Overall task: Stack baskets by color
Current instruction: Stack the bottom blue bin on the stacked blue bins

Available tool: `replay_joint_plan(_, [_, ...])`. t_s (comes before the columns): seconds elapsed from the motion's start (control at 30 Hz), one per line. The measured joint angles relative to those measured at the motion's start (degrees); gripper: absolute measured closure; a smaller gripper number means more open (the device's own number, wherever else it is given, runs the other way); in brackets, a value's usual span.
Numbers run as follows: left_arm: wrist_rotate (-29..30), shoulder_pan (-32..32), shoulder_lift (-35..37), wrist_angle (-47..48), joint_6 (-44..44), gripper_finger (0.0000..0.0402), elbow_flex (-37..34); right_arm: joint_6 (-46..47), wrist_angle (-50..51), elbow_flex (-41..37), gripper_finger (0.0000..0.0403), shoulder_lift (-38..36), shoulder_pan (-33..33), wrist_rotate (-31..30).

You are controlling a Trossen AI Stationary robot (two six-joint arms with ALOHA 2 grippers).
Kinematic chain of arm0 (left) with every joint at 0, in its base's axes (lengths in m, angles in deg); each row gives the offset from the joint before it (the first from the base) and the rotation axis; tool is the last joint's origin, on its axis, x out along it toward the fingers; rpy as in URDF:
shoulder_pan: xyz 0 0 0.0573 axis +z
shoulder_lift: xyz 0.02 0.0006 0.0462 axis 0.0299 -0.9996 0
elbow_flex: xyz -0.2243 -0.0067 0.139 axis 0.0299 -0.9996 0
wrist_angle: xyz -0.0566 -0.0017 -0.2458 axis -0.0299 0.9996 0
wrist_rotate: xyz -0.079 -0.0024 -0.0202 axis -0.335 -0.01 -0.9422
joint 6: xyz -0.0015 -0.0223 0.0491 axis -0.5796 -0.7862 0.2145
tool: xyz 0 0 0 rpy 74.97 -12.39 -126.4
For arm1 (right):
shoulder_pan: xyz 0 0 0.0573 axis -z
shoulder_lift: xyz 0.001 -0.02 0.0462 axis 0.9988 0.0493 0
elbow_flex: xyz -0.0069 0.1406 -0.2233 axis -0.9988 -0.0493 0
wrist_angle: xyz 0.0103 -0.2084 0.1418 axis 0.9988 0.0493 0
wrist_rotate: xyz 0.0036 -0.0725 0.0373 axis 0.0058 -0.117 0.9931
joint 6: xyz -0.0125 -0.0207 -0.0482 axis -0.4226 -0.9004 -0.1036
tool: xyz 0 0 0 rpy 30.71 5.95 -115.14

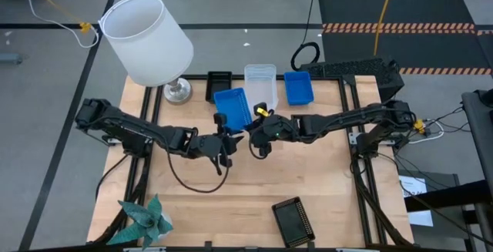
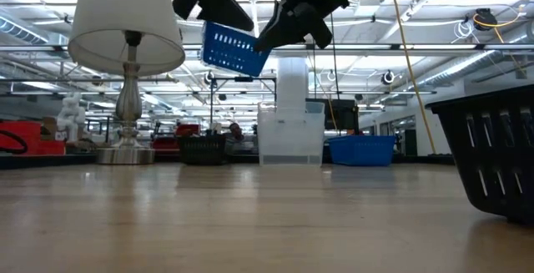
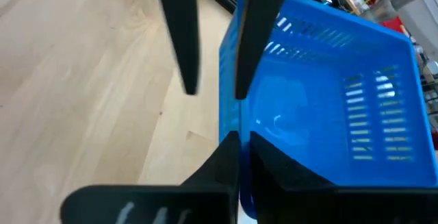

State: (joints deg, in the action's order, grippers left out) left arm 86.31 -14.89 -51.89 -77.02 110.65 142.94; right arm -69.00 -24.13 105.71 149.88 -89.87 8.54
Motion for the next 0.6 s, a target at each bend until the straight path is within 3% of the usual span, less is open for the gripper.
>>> replay_joint_plan(0.27, [9.84,-3.61,2.82,-4.42,-0.27,0.0233,0.03,-0.41,3.83,-0.07,0.0396,-1.23,0.0,-0.11])
replay_joint_plan(0.6, [10.65,-6.51,10.59,-1.11,-6.22,0.0225,0.07,0.14,18.9,-0.07,0.0397,-10.04,0.47,-0.09])
